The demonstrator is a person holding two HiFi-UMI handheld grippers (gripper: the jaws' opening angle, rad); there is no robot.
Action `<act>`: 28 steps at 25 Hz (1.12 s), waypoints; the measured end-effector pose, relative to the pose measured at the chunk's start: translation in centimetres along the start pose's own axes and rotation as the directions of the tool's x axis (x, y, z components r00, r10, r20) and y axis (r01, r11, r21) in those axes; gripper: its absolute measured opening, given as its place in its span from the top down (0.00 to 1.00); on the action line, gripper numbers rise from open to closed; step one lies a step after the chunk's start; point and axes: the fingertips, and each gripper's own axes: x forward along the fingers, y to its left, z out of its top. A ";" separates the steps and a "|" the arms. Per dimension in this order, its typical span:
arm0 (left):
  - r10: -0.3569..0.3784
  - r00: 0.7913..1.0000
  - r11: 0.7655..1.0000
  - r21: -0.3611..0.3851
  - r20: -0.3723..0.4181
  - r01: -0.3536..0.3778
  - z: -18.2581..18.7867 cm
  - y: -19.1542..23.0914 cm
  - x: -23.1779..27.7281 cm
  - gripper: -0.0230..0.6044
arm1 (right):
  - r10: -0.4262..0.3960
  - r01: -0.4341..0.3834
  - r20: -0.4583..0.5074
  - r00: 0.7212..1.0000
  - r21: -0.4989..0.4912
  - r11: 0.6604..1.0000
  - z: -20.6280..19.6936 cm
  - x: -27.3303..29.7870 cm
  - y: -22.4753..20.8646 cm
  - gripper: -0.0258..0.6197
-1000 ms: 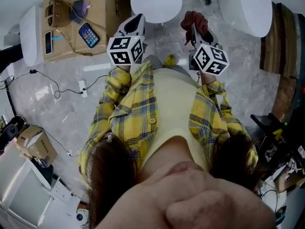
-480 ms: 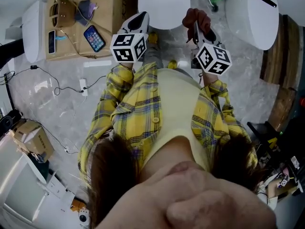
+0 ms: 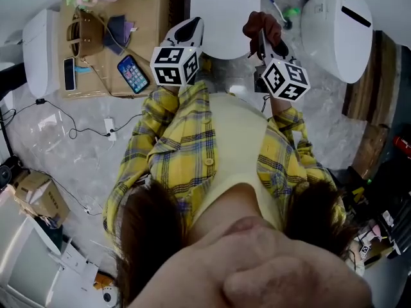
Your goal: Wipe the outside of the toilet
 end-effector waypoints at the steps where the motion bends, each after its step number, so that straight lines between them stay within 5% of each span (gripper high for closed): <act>1: -0.004 1.000 1.000 -0.002 0.002 0.004 0.4 0.6 0.3 0.95 | 0.004 -0.004 -0.001 1.000 -0.003 1.000 0.4 0.9 0.4 0.83; 17: -0.053 0.999 0.998 -0.030 -0.003 0.053 4.4 8.8 4.0 0.95 | 0.027 -0.027 0.006 1.000 -0.087 0.996 5.6 11.5 5.4 0.83; 28: 0.040 0.999 0.998 -0.051 0.020 -0.039 5.7 11.5 5.0 0.95 | 0.116 -0.114 0.003 0.993 -0.142 0.983 8.7 17.1 6.0 0.83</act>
